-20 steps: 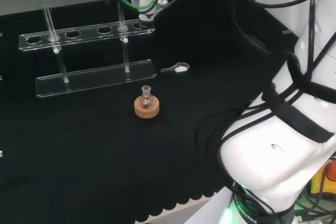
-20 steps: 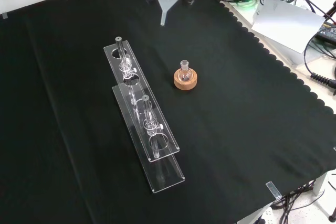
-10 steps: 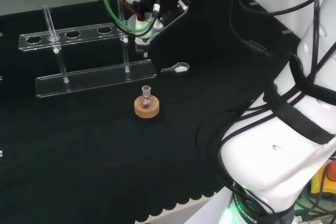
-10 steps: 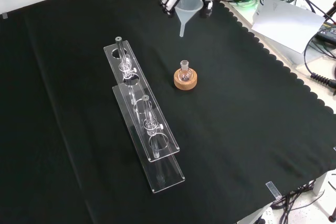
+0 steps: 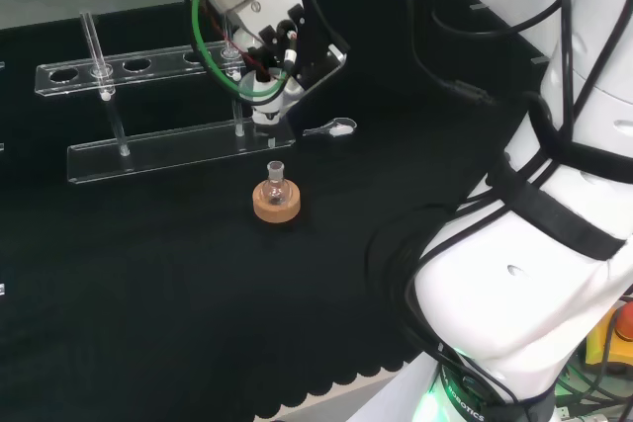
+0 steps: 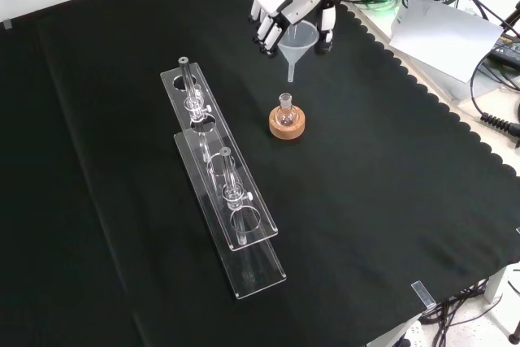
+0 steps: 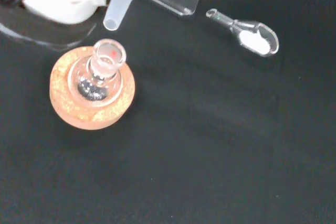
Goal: Place the funnel on the round-bottom flask.
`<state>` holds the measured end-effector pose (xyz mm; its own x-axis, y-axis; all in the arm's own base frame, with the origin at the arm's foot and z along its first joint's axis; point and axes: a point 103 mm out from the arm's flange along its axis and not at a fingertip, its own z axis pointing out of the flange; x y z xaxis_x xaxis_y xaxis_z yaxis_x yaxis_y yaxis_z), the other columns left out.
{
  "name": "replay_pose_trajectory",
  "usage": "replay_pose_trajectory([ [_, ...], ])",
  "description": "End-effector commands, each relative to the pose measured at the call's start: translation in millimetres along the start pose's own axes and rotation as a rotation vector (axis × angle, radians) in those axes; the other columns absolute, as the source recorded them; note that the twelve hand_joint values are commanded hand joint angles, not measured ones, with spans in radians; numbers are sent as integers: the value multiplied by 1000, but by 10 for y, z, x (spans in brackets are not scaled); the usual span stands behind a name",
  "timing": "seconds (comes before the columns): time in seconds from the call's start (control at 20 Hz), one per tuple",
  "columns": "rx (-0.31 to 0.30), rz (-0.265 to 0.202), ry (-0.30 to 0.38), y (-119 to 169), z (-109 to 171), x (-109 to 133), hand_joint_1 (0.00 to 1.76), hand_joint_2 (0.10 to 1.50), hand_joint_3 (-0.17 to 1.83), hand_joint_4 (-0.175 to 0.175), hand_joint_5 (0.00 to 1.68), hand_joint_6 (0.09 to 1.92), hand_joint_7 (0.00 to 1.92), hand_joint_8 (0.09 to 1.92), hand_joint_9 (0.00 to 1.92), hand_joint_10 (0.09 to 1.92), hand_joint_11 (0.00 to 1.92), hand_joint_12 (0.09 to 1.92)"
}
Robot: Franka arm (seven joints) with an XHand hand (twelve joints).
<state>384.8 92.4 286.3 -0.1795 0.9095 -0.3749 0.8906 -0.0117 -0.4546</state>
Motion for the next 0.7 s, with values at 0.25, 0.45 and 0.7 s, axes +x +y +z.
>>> replay_pose_trajectory([
  [0.25,9,-5,9,92,189,30,997,716,707,-47,848,810,743,720,1251,335,952,988],
  [0.45,29,-9,8,166,227,50,997,716,709,-50,841,810,740,720,1251,335,952,988],
  [0.7,22,-14,8,218,248,64,995,716,712,-52,835,813,737,722,1249,337,952,987],
])
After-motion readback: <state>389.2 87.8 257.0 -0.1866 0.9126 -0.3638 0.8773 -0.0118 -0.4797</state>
